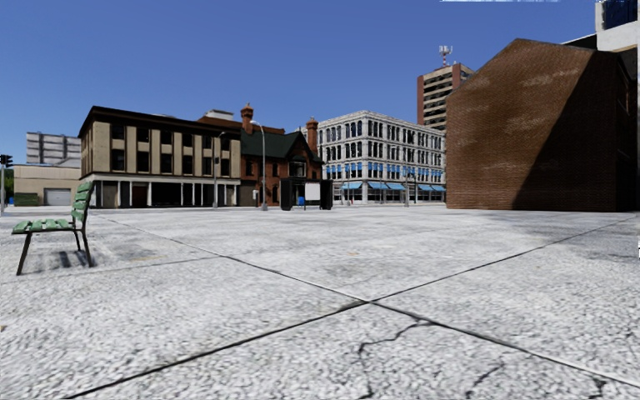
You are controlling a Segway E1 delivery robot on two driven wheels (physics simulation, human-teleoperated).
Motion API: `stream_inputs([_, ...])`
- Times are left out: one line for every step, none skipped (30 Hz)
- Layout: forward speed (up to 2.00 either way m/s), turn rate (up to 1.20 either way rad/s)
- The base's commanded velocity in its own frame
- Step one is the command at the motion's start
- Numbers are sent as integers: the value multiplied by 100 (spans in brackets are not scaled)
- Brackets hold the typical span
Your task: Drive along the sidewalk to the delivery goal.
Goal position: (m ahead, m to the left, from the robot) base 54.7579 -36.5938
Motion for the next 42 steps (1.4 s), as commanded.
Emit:
stream_inputs([200, -49])
stream_inputs([200, -50])
stream_inputs([200, -50])
stream_inputs([200, -50])
stream_inputs([200, -50])
stream_inputs([200, -50])
stream_inputs([200, -50])
stream_inputs([200, -50])
stream_inputs([200, -50])
stream_inputs([200, -47])
stream_inputs([200, 0])
stream_inputs([200, 0])
stream_inputs([200, 0])
stream_inputs([200, 0])
stream_inputs([200, 0])
stream_inputs([200, 0])
stream_inputs([200, 0])
stream_inputs([200, 0])
stream_inputs([200, 0])
stream_inputs([200, 0])
stream_inputs([200, 0])
stream_inputs([200, 0])
stream_inputs([200, 0])
stream_inputs([200, 0])
stream_inputs([200, 0])
stream_inputs([200, 0])
stream_inputs([200, 0])
stream_inputs([200, 0])
stream_inputs([200, 0])
stream_inputs([200, 0])
stream_inputs([200, 0])
stream_inputs([200, 0])
stream_inputs([200, 0])
stream_inputs([200, 0])
stream_inputs([200, 0])
stream_inputs([200, 0])
stream_inputs([200, 0])
stream_inputs([200, 0])
stream_inputs([200, 0])
stream_inputs([200, 0])
stream_inputs([200, 0])
stream_inputs([200, 0])
